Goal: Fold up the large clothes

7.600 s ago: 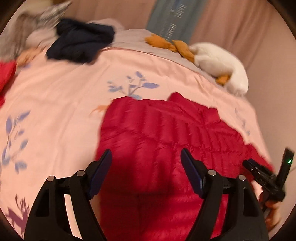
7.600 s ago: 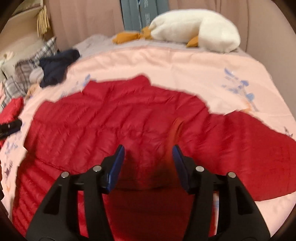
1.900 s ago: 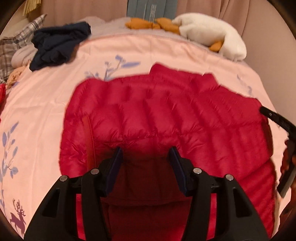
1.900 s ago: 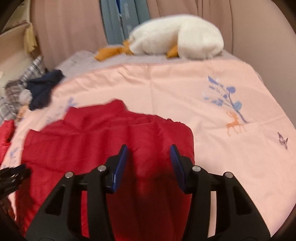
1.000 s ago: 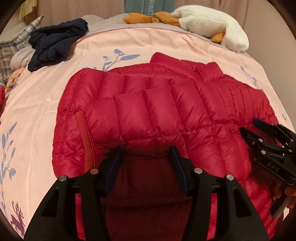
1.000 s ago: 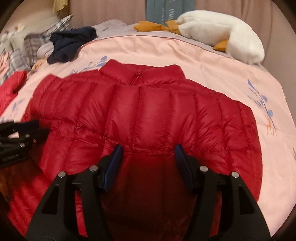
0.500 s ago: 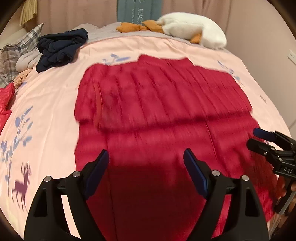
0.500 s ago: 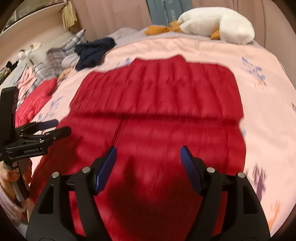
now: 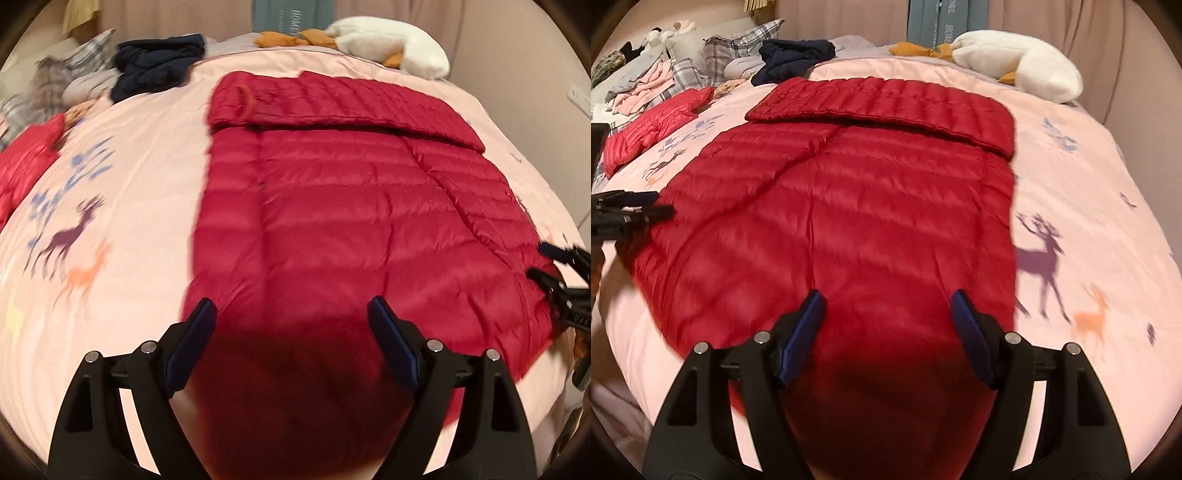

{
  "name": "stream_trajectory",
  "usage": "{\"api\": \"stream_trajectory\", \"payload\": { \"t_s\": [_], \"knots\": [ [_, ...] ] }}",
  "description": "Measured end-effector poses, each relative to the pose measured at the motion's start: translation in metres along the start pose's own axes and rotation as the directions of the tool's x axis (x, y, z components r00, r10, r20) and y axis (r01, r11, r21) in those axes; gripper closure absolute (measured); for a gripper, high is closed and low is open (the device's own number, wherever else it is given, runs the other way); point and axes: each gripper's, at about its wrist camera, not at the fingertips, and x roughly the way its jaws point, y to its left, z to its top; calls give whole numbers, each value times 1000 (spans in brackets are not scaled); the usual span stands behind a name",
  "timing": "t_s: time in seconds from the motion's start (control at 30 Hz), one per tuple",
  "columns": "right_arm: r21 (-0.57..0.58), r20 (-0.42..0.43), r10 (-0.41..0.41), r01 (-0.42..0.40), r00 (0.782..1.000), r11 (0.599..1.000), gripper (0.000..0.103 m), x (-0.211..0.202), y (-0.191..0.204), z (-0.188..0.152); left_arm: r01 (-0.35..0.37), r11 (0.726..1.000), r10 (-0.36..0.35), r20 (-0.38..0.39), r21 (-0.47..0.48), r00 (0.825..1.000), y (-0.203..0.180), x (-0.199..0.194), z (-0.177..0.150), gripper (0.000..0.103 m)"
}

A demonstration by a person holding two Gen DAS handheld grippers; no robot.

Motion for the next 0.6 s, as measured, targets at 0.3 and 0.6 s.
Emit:
{"api": "stream_trajectory", "payload": {
  "t_s": [0.3,0.6],
  "knots": [
    [266,108,25,-53,994,963,20,-55,-59,-29,-27,978,33,25,-205,999,52,-39,-19,15],
    [488,132,211,-249,968,837,18,-47,-88,-46,229,904,-230,41,-360,972,65,-29,-22,14]
  ]
}}
